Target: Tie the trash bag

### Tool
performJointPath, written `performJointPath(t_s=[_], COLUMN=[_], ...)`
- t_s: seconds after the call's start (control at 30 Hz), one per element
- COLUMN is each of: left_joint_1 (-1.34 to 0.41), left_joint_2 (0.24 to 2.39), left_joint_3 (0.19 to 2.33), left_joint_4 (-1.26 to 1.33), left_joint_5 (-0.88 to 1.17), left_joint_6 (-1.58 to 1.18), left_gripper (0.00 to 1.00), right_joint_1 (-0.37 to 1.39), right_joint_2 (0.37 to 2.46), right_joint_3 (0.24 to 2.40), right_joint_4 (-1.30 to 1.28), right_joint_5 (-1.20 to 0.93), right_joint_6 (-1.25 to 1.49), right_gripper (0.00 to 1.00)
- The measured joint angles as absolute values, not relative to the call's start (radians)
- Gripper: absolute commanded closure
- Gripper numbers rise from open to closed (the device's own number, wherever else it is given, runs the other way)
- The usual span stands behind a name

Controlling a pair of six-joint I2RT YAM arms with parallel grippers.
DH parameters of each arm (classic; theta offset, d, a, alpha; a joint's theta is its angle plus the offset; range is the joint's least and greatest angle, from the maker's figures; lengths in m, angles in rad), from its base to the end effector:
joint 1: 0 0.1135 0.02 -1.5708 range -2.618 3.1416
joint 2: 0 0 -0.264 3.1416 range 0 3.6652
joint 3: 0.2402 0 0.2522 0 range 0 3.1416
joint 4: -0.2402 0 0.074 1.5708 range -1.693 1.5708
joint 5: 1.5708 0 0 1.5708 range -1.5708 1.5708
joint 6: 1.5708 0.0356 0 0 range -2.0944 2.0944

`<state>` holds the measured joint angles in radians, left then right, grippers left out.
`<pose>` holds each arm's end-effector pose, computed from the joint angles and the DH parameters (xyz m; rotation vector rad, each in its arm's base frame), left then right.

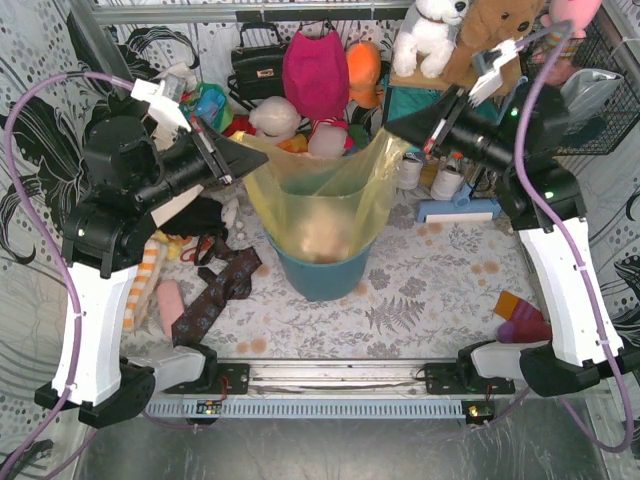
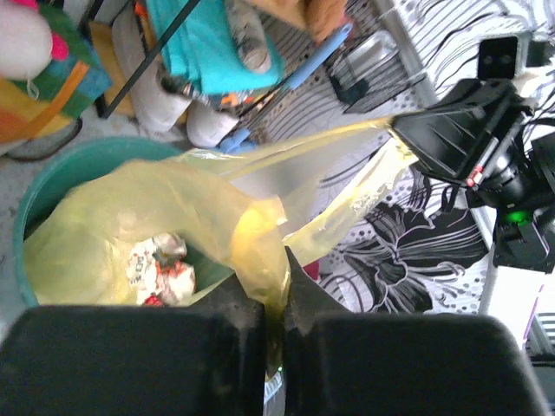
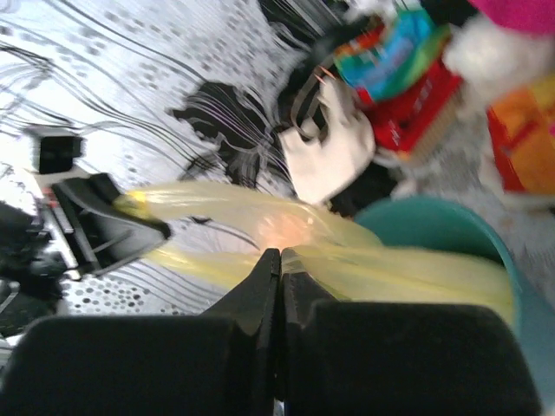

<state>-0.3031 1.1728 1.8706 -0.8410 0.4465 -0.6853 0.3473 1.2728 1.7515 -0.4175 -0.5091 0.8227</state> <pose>0.1594 -0.0660 0.5451 0.0056 1.8306 -1.0970 0.2171 0.0970 0.5384 -0.0537 1.6684 1.2935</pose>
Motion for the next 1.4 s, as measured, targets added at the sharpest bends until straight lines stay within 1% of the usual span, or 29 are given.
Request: performJointPath(t_s=[0.07, 0.17, 0.27, 0.37, 0.5, 0.6, 0.7, 0.83, 0.9, 0.97, 1.1, 1.27, 1.4], left_joint_1=[-0.303, -0.303, -0.303, -0.303, -0.303, -0.303, -0.303, -0.303, -0.303, -0.303, -0.303, -0.303, -0.303], left_joint_2=[1.192, 1.212, 1.195, 1.153, 1.090, 1.097, 1.163, 1.241, 1.248, 1.237, 1.185, 1.130, 1.151], left_joint_3=[1.914, 1.975, 1.967, 1.886, 1.695, 1.628, 1.681, 1.851, 1.913, 1.942, 1.901, 1.732, 1.628], left_joint_4=[-0.826, -0.775, -0.710, -0.654, -0.588, -0.572, -0.554, -0.529, -0.510, -0.483, -0.427, -0.406, -0.440], left_joint_5=[0.447, 0.447, 0.448, 0.444, 0.443, 0.461, 0.489, 0.525, 0.542, 0.552, 0.562, 0.558, 0.550], left_joint_6=[-0.690, -0.703, -0.719, -0.733, -0.772, -0.809, -0.836, -0.862, -0.870, -0.876, -0.886, -0.882, -0.873], left_gripper=[0.96, 1.00, 1.00, 1.00, 1.00, 1.00, 1.00, 1.00, 1.00, 1.00, 1.00, 1.00, 1.00], right_joint_1=[0.347, 0.351, 0.354, 0.355, 0.355, 0.355, 0.355, 0.355, 0.356, 0.359, 0.361, 0.361, 0.361], right_joint_2=[1.300, 1.324, 1.316, 1.269, 1.214, 1.227, 1.261, 1.296, 1.296, 1.285, 1.248, 1.217, 1.225], right_joint_3=[1.858, 1.973, 1.990, 1.876, 1.675, 1.627, 1.695, 1.880, 1.943, 1.962, 1.887, 1.690, 1.575], right_joint_4=[-0.411, -0.397, -0.373, -0.337, -0.330, -0.352, -0.380, -0.397, -0.395, -0.381, -0.363, -0.345, -0.339], right_joint_5=[-0.513, -0.528, -0.536, -0.533, -0.516, -0.504, -0.494, -0.486, -0.487, -0.487, -0.484, -0.465, -0.463], right_joint_6=[0.822, 0.822, 0.820, 0.818, 0.819, 0.819, 0.818, 0.813, 0.811, 0.809, 0.801, 0.801, 0.809], right_gripper=[1.00, 1.00, 1.00, 1.00, 1.00, 1.00, 1.00, 1.00, 1.00, 1.00, 1.00, 1.00, 1.00])
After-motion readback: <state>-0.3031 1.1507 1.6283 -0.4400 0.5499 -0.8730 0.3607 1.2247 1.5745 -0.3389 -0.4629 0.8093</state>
